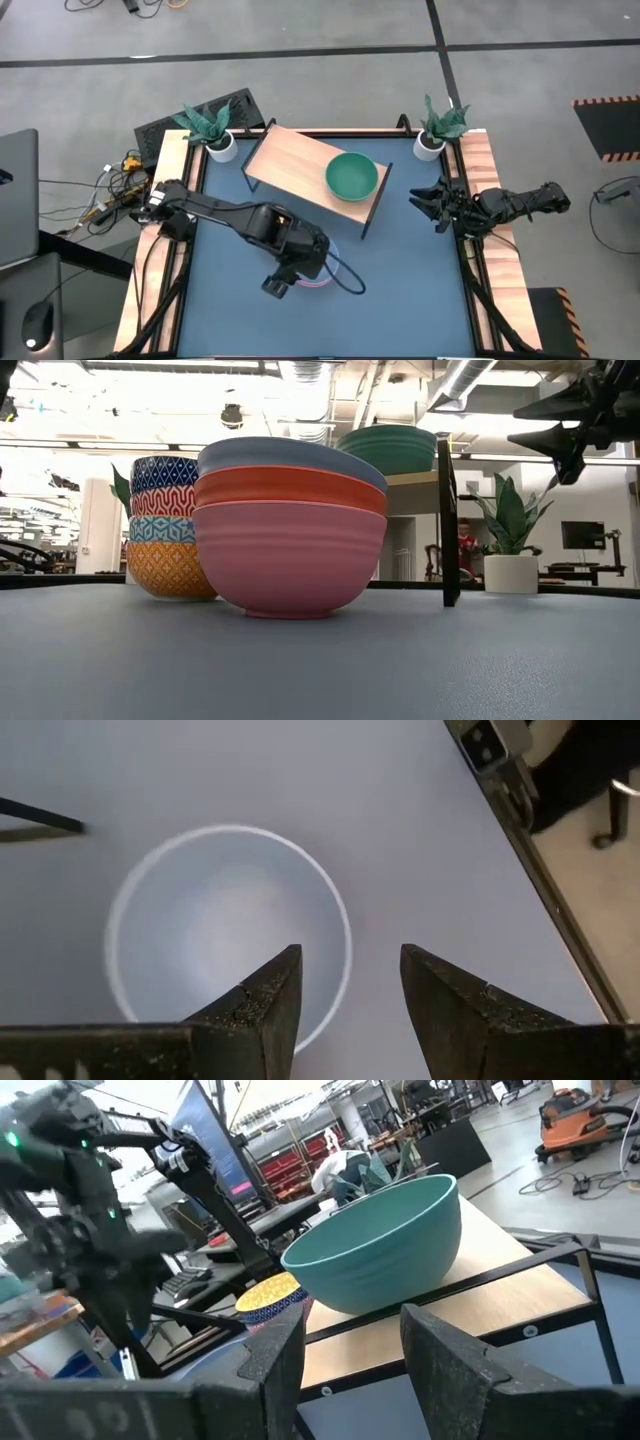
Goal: Place and stack bowls onto a shelf
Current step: Stack the blue bowl onto the green bowl on the shelf
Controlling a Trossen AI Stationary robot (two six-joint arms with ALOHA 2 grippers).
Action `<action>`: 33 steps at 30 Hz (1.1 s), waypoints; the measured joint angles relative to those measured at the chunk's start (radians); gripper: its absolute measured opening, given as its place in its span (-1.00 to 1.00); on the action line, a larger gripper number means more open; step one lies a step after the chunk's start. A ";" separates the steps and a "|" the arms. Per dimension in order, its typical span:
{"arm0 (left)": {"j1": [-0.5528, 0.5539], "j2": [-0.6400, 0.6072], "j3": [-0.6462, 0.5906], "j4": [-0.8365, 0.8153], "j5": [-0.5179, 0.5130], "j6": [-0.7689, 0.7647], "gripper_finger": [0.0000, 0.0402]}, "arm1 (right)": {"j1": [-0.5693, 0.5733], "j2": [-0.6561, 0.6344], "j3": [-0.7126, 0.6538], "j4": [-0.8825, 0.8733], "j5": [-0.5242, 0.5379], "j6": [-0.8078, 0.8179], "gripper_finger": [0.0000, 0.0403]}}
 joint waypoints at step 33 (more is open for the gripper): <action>-0.008 0.010 -0.301 0.249 0.043 0.029 -0.55 | 0.000 0.000 0.000 -0.033 -0.002 0.013 -0.05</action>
